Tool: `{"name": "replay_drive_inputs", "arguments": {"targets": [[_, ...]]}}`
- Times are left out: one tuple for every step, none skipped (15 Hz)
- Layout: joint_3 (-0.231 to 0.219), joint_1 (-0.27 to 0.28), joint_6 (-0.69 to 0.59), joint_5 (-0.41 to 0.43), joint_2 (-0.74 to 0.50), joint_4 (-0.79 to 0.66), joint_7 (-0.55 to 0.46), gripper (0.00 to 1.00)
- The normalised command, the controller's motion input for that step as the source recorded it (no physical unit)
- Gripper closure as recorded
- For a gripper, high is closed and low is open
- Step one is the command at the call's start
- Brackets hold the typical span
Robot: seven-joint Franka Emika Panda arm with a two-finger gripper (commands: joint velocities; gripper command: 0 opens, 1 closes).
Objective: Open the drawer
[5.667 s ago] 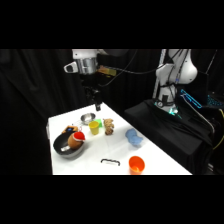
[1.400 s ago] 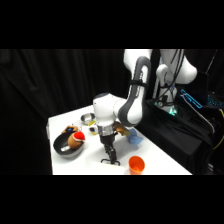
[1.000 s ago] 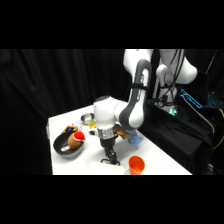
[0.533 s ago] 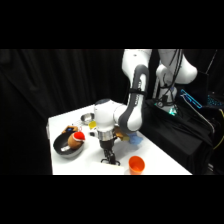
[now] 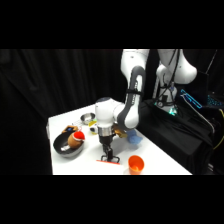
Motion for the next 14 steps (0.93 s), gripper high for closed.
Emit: {"name": "replay_drive_inputs", "arguments": {"targets": [[-0.016, -0.174, 0.21, -0.149, -0.18, -0.31, -0.11, 0.00], [-0.006, -0.205, 0.20, -0.145, -0.18, -0.32, -0.12, 0.00], [-0.003, -0.220, 0.19, -0.147, -0.19, -0.33, -0.13, 0.00], [-0.001, -0.230, 0.17, -0.146, -0.19, -0.32, -0.14, 0.00], [-0.005, -0.238, 0.16, -0.144, -0.21, -0.33, -0.14, 0.00], [0.007, -0.248, 0.15, -0.135, -0.21, -0.32, -0.15, 0.00], [0.018, -0.254, 0.14, -0.127, -0.21, -0.31, -0.16, 0.00], [0.018, -0.242, 0.14, -0.125, -0.20, -0.29, -0.15, 0.00], [0.015, -0.227, 0.13, -0.124, -0.19, -0.27, -0.15, 0.00], [0.023, -0.225, 0.12, -0.118, -0.18, -0.26, -0.15, 0.00], [0.030, -0.217, 0.11, -0.114, -0.18, -0.24, -0.15, 0.00], [0.063, -0.222, 0.07, -0.100, -0.20, -0.22, -0.16, 0.00], [0.078, -0.207, 0.05, -0.094, -0.23, -0.22, -0.15, 0.00], [0.082, -0.181, 0.00, -0.096, -0.26, -0.21, -0.13, 0.00]]}}
